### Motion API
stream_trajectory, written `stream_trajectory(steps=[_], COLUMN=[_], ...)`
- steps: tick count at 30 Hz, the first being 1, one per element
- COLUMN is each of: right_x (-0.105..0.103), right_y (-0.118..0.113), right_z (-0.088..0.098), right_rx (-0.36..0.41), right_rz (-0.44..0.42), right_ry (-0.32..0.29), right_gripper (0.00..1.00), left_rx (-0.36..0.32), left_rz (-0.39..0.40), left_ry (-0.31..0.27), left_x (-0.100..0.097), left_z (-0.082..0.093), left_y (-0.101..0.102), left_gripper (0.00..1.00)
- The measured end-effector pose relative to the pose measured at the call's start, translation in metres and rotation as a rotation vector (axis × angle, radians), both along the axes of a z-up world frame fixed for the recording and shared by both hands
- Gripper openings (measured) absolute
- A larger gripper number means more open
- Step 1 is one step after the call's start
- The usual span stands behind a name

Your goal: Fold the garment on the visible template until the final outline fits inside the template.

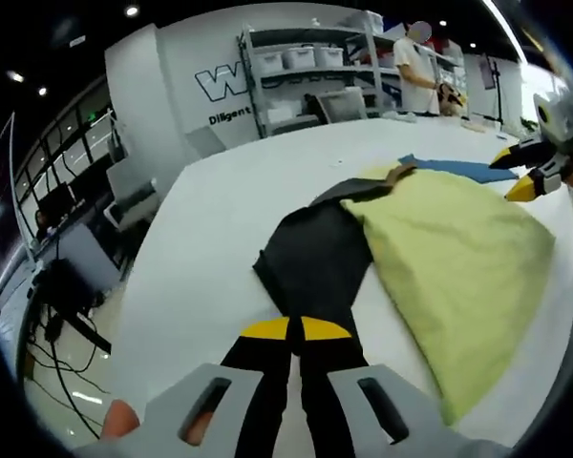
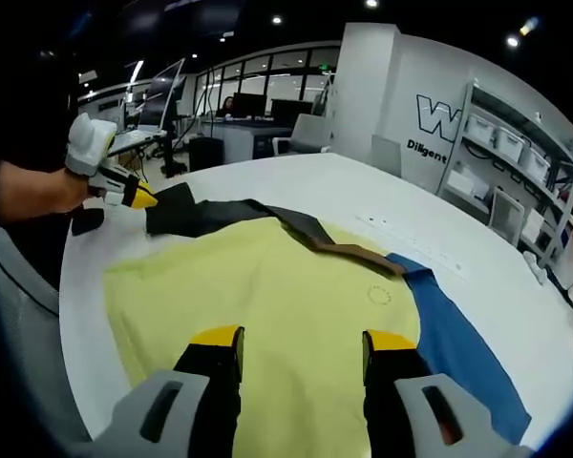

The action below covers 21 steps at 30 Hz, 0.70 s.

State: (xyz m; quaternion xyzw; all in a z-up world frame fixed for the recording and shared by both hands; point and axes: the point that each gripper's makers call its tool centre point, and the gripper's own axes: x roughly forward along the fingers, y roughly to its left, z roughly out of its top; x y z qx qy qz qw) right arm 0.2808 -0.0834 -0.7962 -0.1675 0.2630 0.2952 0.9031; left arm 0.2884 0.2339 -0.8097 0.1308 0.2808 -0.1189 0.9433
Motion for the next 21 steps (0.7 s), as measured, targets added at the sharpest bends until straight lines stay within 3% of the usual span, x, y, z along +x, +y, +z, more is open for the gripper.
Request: stream_trajectory(steps=[12, 21], right_x=[0.0, 0.0], right_y=[0.001, -0.001], right_z=[0.001, 0.001], right_rx=[-0.004, -0.009], right_rz=[0.003, -0.002], right_ry=[-0.004, -0.004], right_gripper=[0.47, 0.47], left_rx=[0.045, 0.069], left_rz=[0.142, 0.201], left_ry=[-0.067, -0.072], left_x=[0.016, 0.019], left_z=[0.028, 0.02], left_y=[0.069, 0.093], left_gripper=[0.03, 0.03])
